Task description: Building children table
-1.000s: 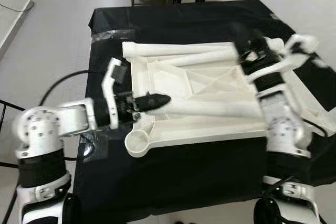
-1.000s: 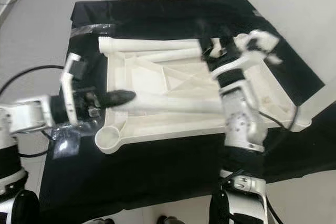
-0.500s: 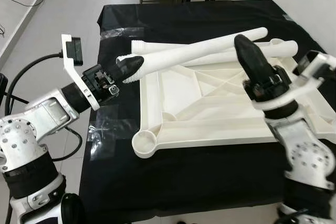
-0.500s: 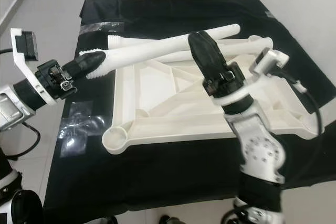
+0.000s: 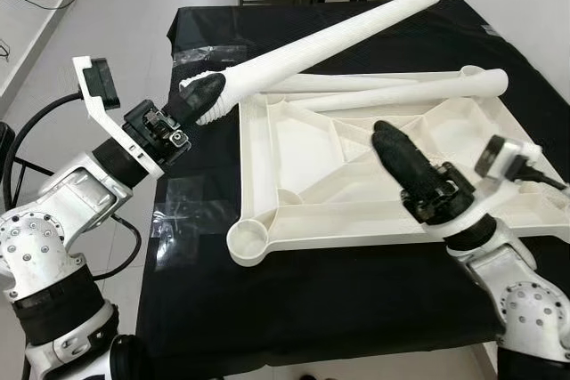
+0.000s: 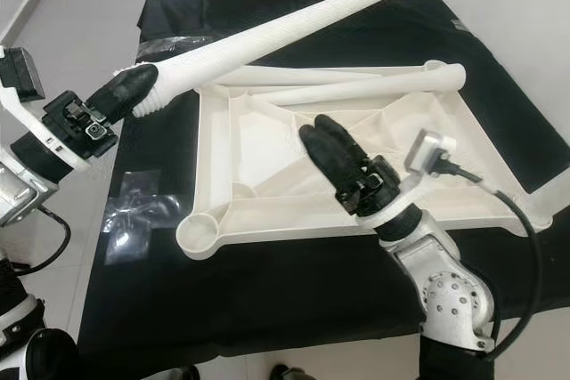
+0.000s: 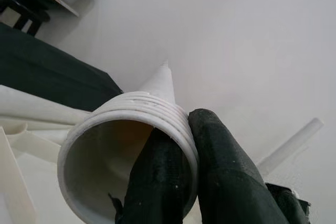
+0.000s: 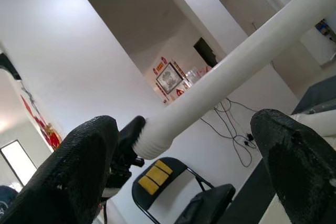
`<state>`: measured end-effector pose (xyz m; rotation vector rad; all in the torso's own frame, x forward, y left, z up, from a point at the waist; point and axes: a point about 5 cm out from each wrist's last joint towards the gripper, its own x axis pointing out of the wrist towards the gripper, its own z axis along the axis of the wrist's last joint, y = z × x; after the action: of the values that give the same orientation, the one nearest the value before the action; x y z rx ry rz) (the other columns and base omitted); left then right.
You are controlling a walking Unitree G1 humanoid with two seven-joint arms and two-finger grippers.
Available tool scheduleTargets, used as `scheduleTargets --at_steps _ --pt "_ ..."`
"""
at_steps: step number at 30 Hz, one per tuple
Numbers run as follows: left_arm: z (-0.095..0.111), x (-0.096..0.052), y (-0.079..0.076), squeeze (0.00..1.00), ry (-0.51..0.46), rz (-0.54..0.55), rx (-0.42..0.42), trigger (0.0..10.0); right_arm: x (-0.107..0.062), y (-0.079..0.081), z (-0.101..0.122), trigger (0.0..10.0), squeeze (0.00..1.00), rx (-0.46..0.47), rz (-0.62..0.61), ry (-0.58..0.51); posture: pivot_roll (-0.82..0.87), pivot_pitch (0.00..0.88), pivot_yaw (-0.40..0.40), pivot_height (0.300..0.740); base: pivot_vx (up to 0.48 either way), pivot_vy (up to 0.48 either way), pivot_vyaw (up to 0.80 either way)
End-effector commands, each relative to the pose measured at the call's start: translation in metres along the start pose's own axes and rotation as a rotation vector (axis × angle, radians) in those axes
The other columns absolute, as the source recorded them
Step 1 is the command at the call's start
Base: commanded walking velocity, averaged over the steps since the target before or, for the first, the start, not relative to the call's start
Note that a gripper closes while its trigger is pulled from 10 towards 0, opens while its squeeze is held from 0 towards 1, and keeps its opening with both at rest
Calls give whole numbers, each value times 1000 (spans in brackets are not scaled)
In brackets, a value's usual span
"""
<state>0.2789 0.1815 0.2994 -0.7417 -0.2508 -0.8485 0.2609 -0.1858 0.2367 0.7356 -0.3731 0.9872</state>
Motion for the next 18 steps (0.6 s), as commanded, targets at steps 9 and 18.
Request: scheduleTargets --at_steps 9,18 --pt "-20 -2 -10 0 8 -101 -72 0 23 -22 -24 10000 0 -28 -174 64 27 186 -72 740 0 0 0" --pt "-30 -4 -16 0 47 -157 -79 0 44 -10 -41 10000 0 45 -67 95 33 185 -75 740 0 0 0"
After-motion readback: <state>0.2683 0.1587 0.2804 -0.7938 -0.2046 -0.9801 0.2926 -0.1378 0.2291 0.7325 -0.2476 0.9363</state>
